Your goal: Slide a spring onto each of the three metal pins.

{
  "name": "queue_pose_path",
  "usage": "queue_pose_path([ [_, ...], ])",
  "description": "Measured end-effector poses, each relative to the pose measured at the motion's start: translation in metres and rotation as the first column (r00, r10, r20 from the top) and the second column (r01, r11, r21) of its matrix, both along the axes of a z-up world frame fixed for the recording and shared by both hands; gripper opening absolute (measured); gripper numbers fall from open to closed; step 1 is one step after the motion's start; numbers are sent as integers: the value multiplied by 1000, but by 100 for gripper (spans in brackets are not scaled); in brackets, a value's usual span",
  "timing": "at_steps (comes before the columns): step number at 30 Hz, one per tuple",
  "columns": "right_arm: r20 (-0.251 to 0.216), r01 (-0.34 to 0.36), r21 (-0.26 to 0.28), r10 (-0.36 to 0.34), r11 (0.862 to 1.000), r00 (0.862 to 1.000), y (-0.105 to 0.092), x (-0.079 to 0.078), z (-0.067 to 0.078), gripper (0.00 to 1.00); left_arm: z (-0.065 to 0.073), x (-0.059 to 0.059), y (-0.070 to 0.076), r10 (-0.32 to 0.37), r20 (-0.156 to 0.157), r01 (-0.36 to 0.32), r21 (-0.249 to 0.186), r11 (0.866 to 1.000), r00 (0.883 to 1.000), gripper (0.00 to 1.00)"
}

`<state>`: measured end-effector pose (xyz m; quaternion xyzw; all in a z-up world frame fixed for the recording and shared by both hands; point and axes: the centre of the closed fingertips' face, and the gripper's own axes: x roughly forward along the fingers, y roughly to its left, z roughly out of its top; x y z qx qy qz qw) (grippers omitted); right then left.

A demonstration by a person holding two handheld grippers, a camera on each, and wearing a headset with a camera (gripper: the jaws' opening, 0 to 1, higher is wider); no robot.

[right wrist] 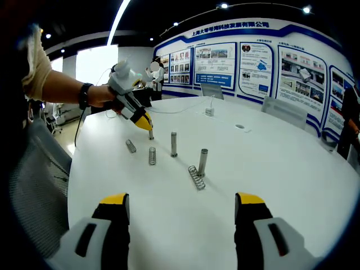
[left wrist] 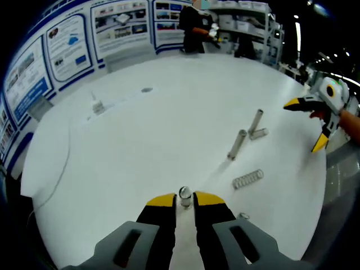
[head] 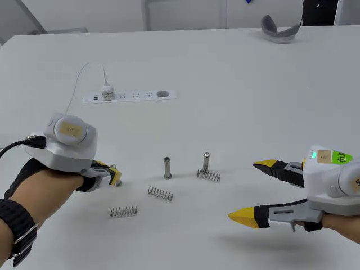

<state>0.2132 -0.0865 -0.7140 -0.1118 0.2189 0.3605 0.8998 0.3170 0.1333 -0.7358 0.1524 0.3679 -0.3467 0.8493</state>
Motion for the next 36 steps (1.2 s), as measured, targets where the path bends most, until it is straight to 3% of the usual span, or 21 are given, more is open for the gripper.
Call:
queue_pose_path([
  [15, -3, -1, 0, 1, 1000, 1000, 1, 0, -1, 78, 3, 2, 7, -1, 24, 1, -3, 1000, 1000, 19],
  [28, -4, -3, -1, 3, 1000, 1000, 1, 0, -2, 78, 8, -6, 22, 3, 9, -3, -31, 1000, 1000, 17],
  [32, -4, -3, -1, 3, 1000, 1000, 1, 0, -1, 78, 7, -12, 25, -12, 5, 12, -35, 999, 1000, 17],
  [36, -4, -1, -2, 1, 1000, 1000, 1, 0, -1, 78, 3, -23, 24, -69, -9, 68, -36, 997, 998, 18],
])
